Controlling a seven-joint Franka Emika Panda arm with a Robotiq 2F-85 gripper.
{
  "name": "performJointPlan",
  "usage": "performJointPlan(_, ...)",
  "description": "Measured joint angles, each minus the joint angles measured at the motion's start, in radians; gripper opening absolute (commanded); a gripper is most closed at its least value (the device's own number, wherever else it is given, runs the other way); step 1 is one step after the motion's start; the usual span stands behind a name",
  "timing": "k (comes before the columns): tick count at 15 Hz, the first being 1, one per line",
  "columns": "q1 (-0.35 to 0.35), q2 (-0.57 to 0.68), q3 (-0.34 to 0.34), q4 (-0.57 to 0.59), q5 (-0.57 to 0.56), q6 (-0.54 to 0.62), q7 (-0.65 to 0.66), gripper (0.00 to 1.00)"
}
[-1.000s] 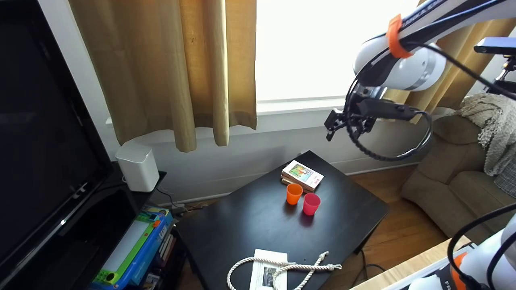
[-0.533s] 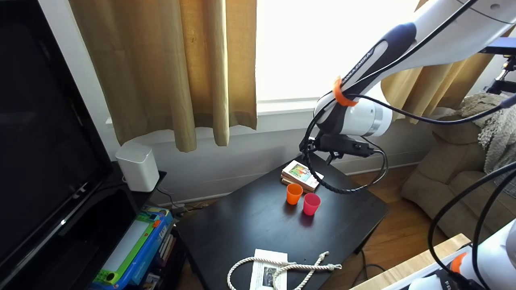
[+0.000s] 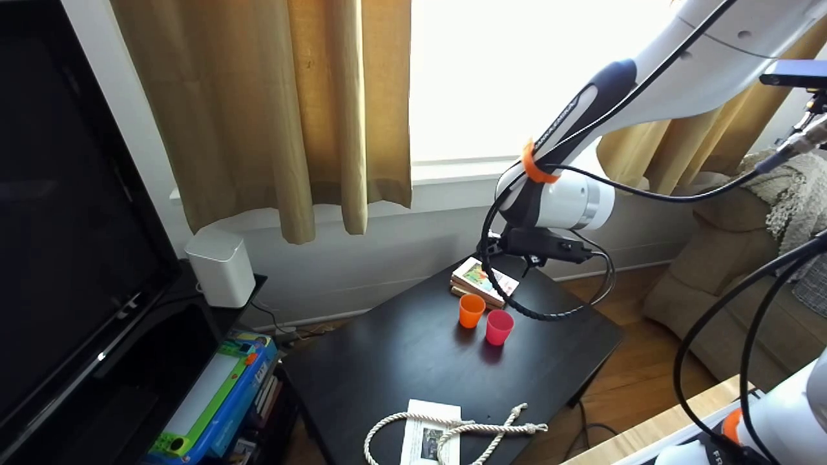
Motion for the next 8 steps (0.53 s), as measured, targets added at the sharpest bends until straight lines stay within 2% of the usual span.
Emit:
performJointPlan(2, -0.010, 0.078, 0.016, 0.033, -0.009, 0.000, -0.007, 1.00)
performJointPlan(8, -0.008, 0.334, -0.003, 0.163, -0.090, 0.018, -0.005, 1.00)
